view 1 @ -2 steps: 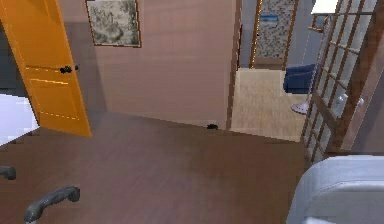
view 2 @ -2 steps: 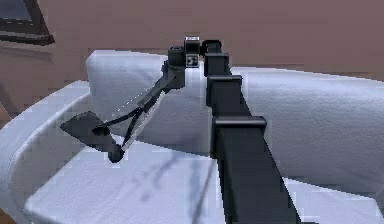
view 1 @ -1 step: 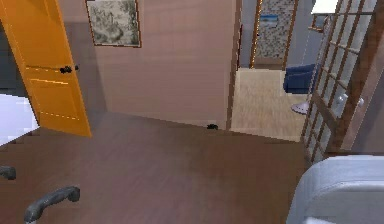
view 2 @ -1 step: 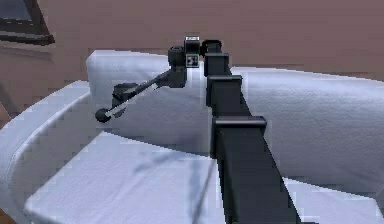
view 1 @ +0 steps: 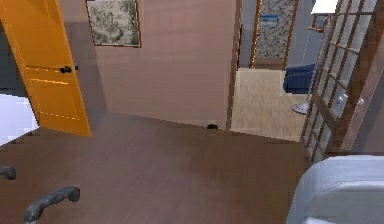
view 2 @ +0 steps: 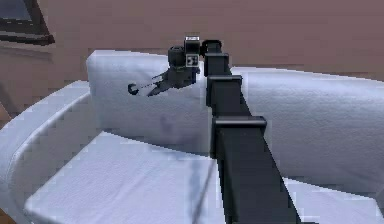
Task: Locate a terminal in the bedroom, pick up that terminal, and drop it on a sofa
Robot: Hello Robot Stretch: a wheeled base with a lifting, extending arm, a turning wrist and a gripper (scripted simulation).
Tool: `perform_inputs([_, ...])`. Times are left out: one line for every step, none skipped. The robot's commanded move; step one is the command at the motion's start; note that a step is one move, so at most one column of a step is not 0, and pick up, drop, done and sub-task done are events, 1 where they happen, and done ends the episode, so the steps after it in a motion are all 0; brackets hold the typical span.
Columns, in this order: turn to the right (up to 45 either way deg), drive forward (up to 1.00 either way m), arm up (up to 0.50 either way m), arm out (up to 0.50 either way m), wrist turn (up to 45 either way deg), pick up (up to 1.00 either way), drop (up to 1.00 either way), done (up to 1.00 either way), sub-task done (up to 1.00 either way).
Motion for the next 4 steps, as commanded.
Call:
perform_inputs([0.0, 0.0, 0.0, 0.0, 42.0, 0.0, 0.0, 0.0, 0.0])
perform_inputs([0.0, 0.0, -0.26, 0.0, 0.0, 0.0, 0.0, 0.0, 0.0])
perform_inputs([0.0, 0.0, -0.32, 0.0, 0.0, 0.0, 0.0, 0.0, 0.0])
perform_inputs([0.0, 0.0, 0.0, 0.0, 0.0, 0.0, 1.0, 0.0, 0.0])
